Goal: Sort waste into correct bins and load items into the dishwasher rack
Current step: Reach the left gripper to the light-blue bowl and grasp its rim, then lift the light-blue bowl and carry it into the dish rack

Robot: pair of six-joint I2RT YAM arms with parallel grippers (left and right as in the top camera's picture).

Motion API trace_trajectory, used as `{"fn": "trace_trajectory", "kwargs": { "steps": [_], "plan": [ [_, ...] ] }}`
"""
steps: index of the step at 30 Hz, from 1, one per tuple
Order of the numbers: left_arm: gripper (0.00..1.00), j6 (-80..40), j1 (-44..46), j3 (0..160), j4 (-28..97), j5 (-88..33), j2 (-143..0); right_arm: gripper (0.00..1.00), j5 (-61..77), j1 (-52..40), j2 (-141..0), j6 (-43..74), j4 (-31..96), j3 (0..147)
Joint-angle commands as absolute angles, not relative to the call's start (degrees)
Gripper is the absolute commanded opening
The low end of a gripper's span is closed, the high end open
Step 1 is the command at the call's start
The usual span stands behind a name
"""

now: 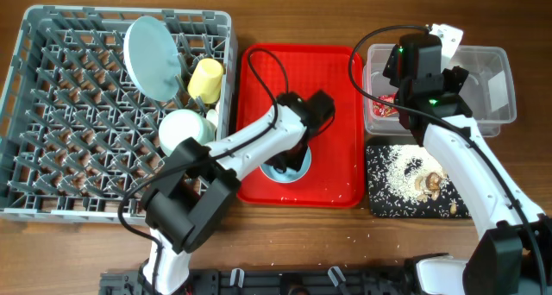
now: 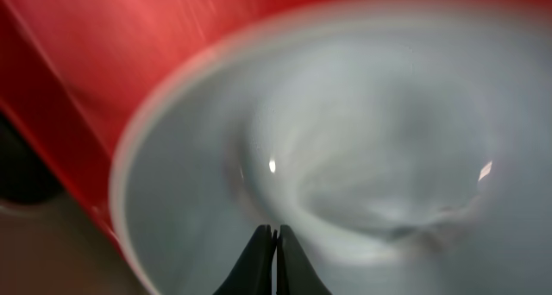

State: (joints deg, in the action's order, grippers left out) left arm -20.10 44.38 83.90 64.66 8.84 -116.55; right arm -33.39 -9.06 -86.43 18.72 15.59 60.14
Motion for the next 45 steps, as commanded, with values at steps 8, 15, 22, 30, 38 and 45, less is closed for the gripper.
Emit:
{"fn": "trace_trajectory", "kwargs": {
  "steps": [8, 15, 22, 30, 38, 45],
  "plan": [
    [0.18, -22.39, 45.01, 87.77, 59.75, -4.05, -109.67, 1.0, -32.84, -9.13, -85.71, 18.04, 15.46, 60.31],
    [0.26, -23.0, 49.91, 81.12, 52.49, -0.56, -109.67, 1.0, -32.84, -9.13, -85.71, 18.02, 15.46, 60.31],
    [0.22, -24.77, 50.15, 77.17, 48.12, 2.0, -109.67, 1.0, -32.84, -9.13, -85.71, 18.04, 15.46, 60.31],
    [0.15, -25.15, 50.81, 76.44, 47.92, 2.0, -109.67, 1.0, -32.86, -9.13, -85.71, 18.02, 15.46, 60.31],
    [0.12, -26.26, 50.81, 73.91, 46.46, 1.98, -109.67, 1.0, -32.84, -9.13, -85.71, 18.04, 15.46, 60.31],
    [0.04, -26.17, 50.63, 74.98, 47.42, 4.4, -108.44, 1.0, -32.84, -9.13, -85.71, 18.02, 15.46, 60.31]
  ]
}}
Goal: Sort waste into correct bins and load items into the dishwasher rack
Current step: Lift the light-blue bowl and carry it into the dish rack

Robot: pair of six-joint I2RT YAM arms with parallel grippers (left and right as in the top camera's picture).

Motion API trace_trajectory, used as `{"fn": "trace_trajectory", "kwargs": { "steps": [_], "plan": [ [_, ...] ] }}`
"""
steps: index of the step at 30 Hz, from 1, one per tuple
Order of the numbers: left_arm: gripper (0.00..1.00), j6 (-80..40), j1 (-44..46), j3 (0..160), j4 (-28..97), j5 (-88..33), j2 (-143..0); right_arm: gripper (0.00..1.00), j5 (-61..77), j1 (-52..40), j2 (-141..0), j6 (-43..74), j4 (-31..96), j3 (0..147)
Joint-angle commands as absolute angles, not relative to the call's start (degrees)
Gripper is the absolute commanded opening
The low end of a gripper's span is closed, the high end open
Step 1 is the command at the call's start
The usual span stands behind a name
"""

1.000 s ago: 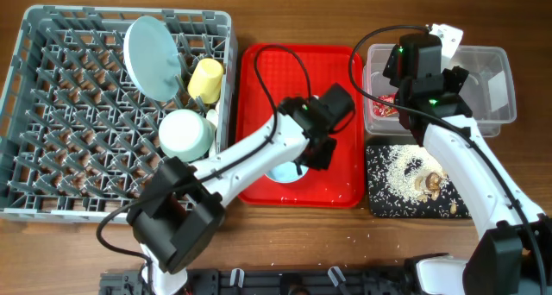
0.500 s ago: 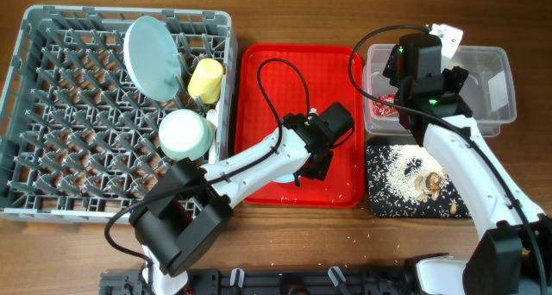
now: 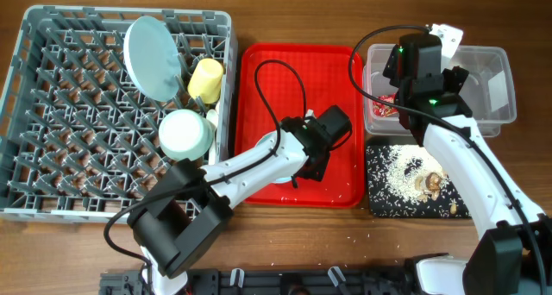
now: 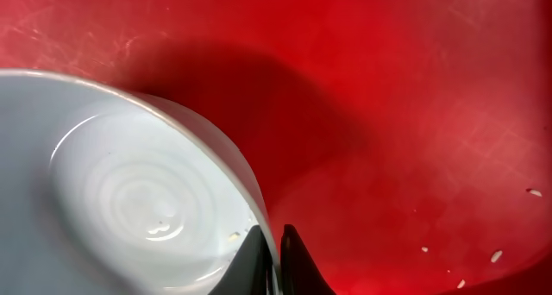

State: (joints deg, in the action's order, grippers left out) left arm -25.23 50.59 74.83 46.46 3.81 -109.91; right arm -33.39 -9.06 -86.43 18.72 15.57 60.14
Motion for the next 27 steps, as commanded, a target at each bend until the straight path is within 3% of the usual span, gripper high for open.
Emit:
{"fn": "trace_trajectory", "kwargs": {
  "steps": [1, 4, 7, 10, 13, 15, 19, 27],
  "plan": [
    [0.04, -26.11, 50.63, 76.84, 49.17, 2.87, -106.56, 1.0, -32.86, -9.13, -85.71, 18.02, 15.46, 60.31],
    [0.04, -25.96, 50.33, 79.57, 50.61, -1.83, -98.63, 1.0, -32.86, -9.13, -85.71, 18.02, 15.49, 60.31],
    [0.04, -25.98, 45.56, 79.64, 51.86, -14.68, -85.27, 1.0, -32.84, -9.13, -85.71, 18.04, 15.51, 60.31],
    [0.04, -23.73, 28.58, 79.64, 59.59, -30.65, -71.35, 1.0, -32.86, -9.13, -85.71, 18.04, 15.49, 60.31],
    [0.04, -10.33, 9.91, 79.64, 71.09, -47.66, -66.61, 1.0, -32.84, -9.13, -85.71, 18.04, 15.49, 60.31],
    [0.04, 2.76, -3.05, 78.98, 81.58, -53.95, -67.4, 1.0, -32.86, -9.13, -85.71, 18.02, 15.49, 60.31],
    [0.04, 14.15, -16.51, 72.53, 85.19, -66.74, -69.84, 1.0, -32.84, -9.13, -85.71, 18.02, 15.49, 60.31],
    [0.04, 24.56, -18.63, 60.31, 84.27, -74.43, -90.78, 1.0, -32.86, -9.13, -85.71, 18.04, 15.49, 60.31]
  ]
}}
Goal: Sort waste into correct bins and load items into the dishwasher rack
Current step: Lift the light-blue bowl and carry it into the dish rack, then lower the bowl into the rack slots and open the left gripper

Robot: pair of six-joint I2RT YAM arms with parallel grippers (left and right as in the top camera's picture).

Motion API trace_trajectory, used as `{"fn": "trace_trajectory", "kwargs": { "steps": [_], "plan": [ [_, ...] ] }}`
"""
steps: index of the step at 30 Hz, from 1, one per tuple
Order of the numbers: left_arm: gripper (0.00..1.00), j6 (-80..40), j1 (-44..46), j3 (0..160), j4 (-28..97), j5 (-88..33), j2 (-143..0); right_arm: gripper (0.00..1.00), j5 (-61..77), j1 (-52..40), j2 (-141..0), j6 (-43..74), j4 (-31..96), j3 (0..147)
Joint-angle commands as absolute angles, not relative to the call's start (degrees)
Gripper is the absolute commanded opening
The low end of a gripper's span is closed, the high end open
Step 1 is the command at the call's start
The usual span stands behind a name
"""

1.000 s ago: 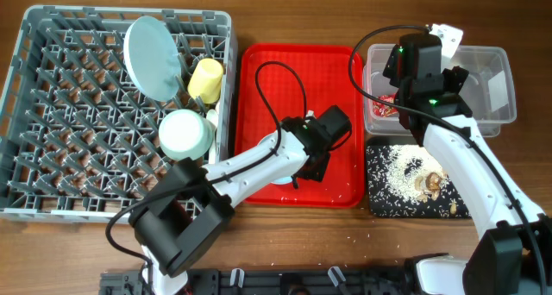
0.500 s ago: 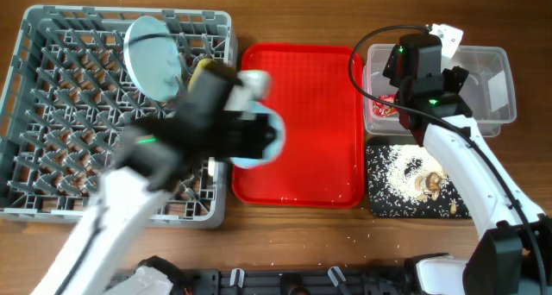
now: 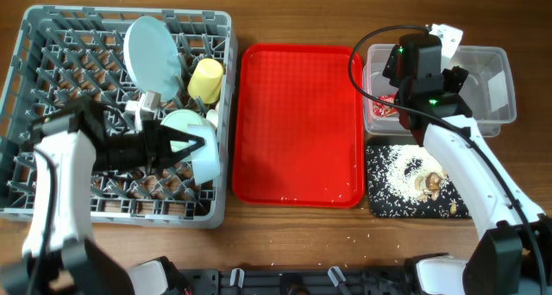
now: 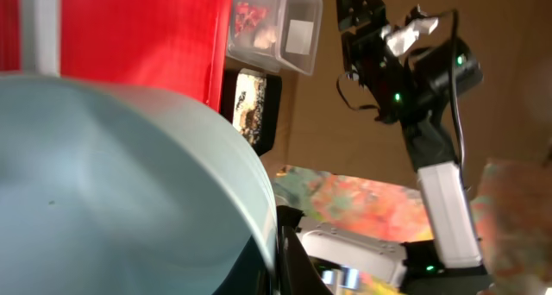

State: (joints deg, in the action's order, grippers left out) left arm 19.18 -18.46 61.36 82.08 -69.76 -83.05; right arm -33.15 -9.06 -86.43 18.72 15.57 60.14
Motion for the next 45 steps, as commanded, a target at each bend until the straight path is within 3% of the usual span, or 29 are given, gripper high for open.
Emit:
{"fn": "trace_trajectory", "kwargs": {
  "steps": [1, 3, 14, 24, 25, 26, 29, 30, 32, 33, 34, 36, 39, 40, 44, 45],
  "plan": [
    [0.04, 28.18, -18.63, 60.31, 86.59, -75.42, -92.97, 1.0, -32.86, -9.13, -85.71, 18.02, 15.49, 60.31],
    [0.04, 32.64, -18.81, 60.31, 87.44, -74.91, -94.98, 1.0, -32.84, -9.13, -85.71, 18.02, 15.46, 60.31],
    [0.04, 32.56, -28.38, 60.31, 86.65, -58.13, -95.81, 1.0, -32.86, -9.13, -85.71, 18.02, 15.46, 60.31],
    [0.32, 28.99, -30.57, 61.91, 89.45, -63.42, -95.07, 1.0, -32.84, -9.13, -85.71, 18.04, 15.46, 60.31],
    [0.4, 27.79, -31.09, 63.22, 89.49, -63.4, -94.39, 1.0, -32.86, -9.13, -85.71, 18.04, 15.49, 60.31],
    [0.47, 26.57, -31.73, 64.51, 89.43, -63.31, -93.43, 1.0, -32.86, -9.13, -85.71, 18.02, 15.46, 60.31],
    [0.51, 20.99, -34.44, 70.13, 89.43, -63.16, -88.44, 1.0, -32.86, -9.13, -85.71, 18.02, 15.46, 60.31],
    [0.59, 19.99, -34.63, 71.5, 89.41, -63.16, -86.26, 1.0, -32.84, -9.13, -85.71, 18.02, 15.46, 60.31],
    [0.62, 16.36, -34.57, 72.2, 87.79, -61.8, -80.25, 1.0, -32.86, -9.13, -85.71, 18.02, 15.46, 60.31],
    [0.61, 14.2, -34.44, 72.2, 87.05, -59.16, -76.93, 1.0, -32.84, -9.13, -85.71, 18.04, 15.46, 60.31],
    [0.53, 13.34, -34.0, 72.2, 87.05, -57.21, -74.41, 1.0, -32.86, -9.13, -85.71, 18.04, 15.49, 60.31],
    [0.26, 10.76, -32.08, 72.18, 87.02, -51.33, -68.93, 1.0, -32.86, -9.13, -85.71, 18.02, 15.46, 60.31],
    [0.19, 3.44, -28.49, 72.18, 86.61, -38.22, -63.55, 1.0, -32.84, -9.13, -85.71, 18.0, 15.49, 60.31],
    [0.05, 1.39, -26.76, 72.18, 86.61, -34.02, -62.41, 1.0, -32.84, -9.13, -85.71, 18.02, 15.49, 60.31],
    [0.04, -10.24, -17.54, 67.61, 85.97, -16.64, -61.76, 1.0, -32.84, -9.13, -85.71, 18.04, 15.49, 60.31],
    [0.04, -14.09, -13.8, 62.52, 83.07, -18.11, -61.71, 1.0, -32.84, -9.13, -85.71, 18.02, 15.49, 60.31]
  ]
}}
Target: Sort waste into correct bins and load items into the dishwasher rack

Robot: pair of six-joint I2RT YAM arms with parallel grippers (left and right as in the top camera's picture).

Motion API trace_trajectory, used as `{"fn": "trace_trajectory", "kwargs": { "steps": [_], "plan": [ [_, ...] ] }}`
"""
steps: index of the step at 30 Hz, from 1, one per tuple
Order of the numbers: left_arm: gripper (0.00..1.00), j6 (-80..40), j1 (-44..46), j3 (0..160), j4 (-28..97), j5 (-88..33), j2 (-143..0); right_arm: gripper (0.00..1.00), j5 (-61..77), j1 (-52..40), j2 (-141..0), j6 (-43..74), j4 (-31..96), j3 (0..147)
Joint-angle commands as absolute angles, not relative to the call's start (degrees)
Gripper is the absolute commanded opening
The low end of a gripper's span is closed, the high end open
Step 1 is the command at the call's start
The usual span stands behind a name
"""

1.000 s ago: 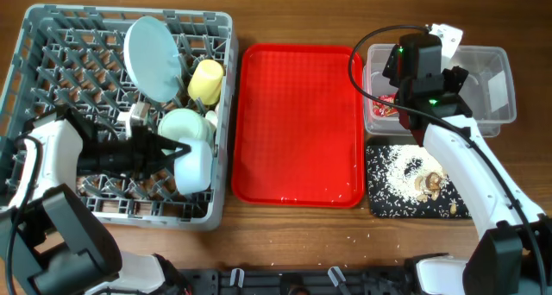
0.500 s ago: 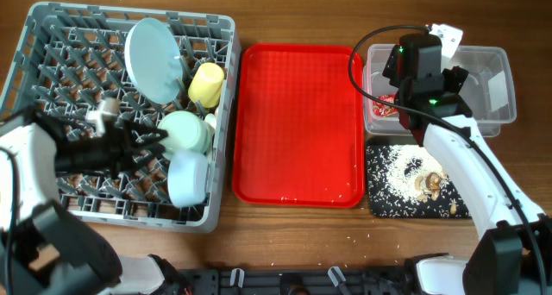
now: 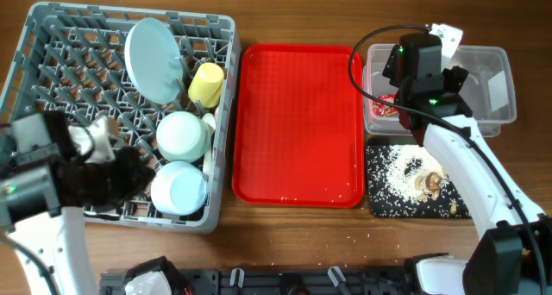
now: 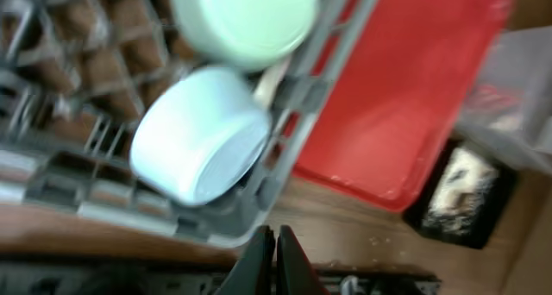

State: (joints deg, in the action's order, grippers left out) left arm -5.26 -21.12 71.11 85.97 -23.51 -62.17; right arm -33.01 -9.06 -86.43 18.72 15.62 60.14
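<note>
A pale blue bowl (image 3: 178,189) (image 4: 198,144) lies on its side in the front right corner of the grey dishwasher rack (image 3: 52,36). A green bowl (image 3: 181,135) (image 4: 246,19) sits just behind it. Further back stand a pale blue plate (image 3: 153,58) and a yellow cup (image 3: 207,84). My left gripper (image 3: 142,176) (image 4: 274,262) hangs to the left of the blue bowl, shut with nothing between its fingers. My right gripper (image 3: 404,95) hovers over the clear bin (image 3: 492,88); its fingers are hidden under the wrist.
The red tray (image 3: 302,122) (image 4: 397,114) lies bare between the rack and the bins. A black bin (image 3: 414,178) (image 4: 461,196) holding rice and scraps stands in front of the clear bin, which holds red waste. Rice grains dot the wooden table near the front edge.
The pale blue bowl, held over the rack by my left gripper, now rests in the rack's front right corner. The gripper has let go, stands further left and is shut empty. The right arm is unmoved.
My left gripper was first down in the pale blue bowl on the red tray, then shut on the bowl's rim there. Later it held the bowl over the rack beside the green bowl. Now the bowl lies in the rack and the tray is bare.
</note>
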Motion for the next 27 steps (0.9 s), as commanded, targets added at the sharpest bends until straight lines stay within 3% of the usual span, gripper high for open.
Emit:
{"fn": "trace_trajectory", "kwargs": {
  "steps": [1, 10, 15, 19, 23, 27],
  "plan": [
    [0.04, -14.61, -9.8, 59.42, 79.37, -18.98, -61.76, 1.0, -32.84, -9.13, -85.71, 18.02, 15.49, 60.31],
    [0.04, -37.01, -1.52, 53.04, 71.4, -6.11, -62.74, 1.0, -32.86, -9.13, -85.71, 18.02, 15.49, 60.31],
    [0.04, -37.8, -0.43, 46.13, 61.39, -4.67, -62.78, 1.0, -32.84, -9.13, -85.71, 18.02, 15.49, 60.31],
    [0.04, -38.0, -0.54, 47.2, 60.14, 7.18, -62.78, 1.0, -32.86, -9.13, -85.71, 18.04, 15.49, 60.31],
    [0.04, -37.98, -0.51, 59.53, 61.67, 4.47, -61.8, 1.0, -32.84, -9.13, -85.71, 18.02, 15.49, 60.31],
    [0.12, -37.71, -0.4, 65.25, 56.42, -15.29, -60.31, 1.0, -32.84, -9.13, -85.71, 18.02, 15.49, 60.31]
  ]
}}
